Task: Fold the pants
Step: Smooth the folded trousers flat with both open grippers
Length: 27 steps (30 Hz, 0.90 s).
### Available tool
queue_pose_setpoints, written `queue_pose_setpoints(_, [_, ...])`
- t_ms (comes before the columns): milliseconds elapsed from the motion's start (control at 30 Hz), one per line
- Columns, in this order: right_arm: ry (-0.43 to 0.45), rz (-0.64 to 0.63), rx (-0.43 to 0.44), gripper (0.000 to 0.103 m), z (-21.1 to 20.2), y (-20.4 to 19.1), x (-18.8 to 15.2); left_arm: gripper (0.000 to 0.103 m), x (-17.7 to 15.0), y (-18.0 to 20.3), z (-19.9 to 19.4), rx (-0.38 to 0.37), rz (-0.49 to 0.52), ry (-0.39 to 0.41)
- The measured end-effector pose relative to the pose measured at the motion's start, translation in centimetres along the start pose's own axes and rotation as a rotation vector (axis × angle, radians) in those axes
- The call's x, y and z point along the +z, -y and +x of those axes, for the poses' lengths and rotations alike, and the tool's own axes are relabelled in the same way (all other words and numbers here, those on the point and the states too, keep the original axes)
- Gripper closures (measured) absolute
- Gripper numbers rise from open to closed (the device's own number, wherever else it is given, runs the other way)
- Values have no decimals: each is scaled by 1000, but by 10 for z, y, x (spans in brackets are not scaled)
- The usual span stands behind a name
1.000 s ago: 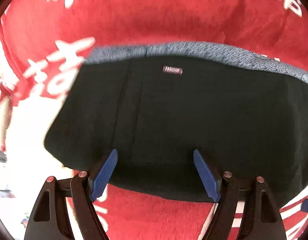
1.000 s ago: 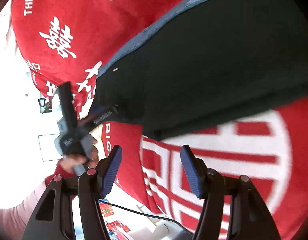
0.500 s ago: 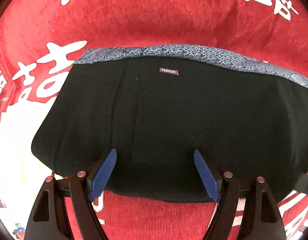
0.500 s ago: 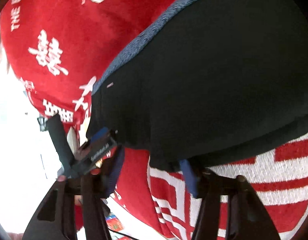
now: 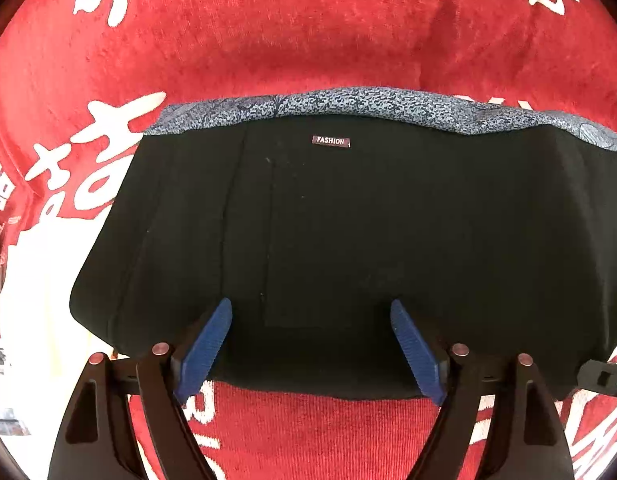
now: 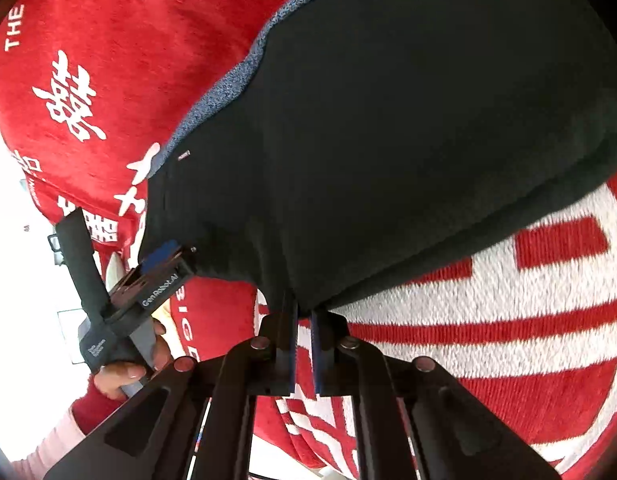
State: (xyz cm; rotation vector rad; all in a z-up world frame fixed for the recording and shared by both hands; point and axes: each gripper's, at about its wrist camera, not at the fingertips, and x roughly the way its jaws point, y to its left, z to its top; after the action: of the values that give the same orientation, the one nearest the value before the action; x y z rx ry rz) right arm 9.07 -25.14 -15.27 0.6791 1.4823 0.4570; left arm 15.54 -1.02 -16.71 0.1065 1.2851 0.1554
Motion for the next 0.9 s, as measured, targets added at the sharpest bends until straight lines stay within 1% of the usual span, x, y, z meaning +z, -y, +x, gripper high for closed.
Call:
queue_pose_setpoints(67, [-27,14,8,94,-3,2,0,20,2,2,-2,11,-3,-19])
queue_pose_setpoints(133, [-57,-7,-17,93,-12,2,-1,20,2,7,-9,-2,-12,-35])
queue_pose_setpoints(167, [-55,-29,-30,93,-20,2,-1,20,3,11,-14,-21,-14,-32])
queue_pose_setpoints(267, [-1,-110,-89,93,-55,1,4,20,11,27,-30,-84,3,11])
queue_pose_setpoints(300, [31,-145,-117,93,-69,-1,10,20,14,35,-35,-107,12,24])
queue_pose_setpoints(367, [77,-201,-184,86,-84,-4,24,20,21,57,-41,-160,37,37])
queue_pose_setpoints(433, [115,-260,-296,85,-93,-3,41,20,25,85,-44,-194,76,44])
queue_pose_setpoints(500, [127,-297,-368,85,-94,1,55,20,23,107,-41,-191,109,36])
queue_pose_setpoints(567, [98,-327,-458,85,-86,13,63,20,14,123,-30,-194,128,-10])
queue_pose_setpoints(600, [73,-324,-473,86,-81,23,63,20,7,127,-25,-192,124,-26])
queue_pose_setpoints(633, [99,-329,-451,86,-83,26,60,20,-2,126,-28,-190,97,20])
queue_pose_setpoints(667, [109,-344,-448,85,-83,26,56,20,-5,125,-28,-194,95,24])
queue_pose_setpoints(700, [115,-360,-455,85,-83,26,53,20,-7,123,-28,-202,83,20])
queue_pose_setpoints(733, [125,-368,-460,85,-83,25,50,20,-8,118,-27,-220,49,4])
queue_pose_setpoints(800, [146,-367,-463,85,-85,28,44,20,-8,115,-25,-231,19,-12])
queue_pose_setpoints(900, [143,-358,-462,85,-87,30,44,20,-3,117,-27,-203,57,-4])
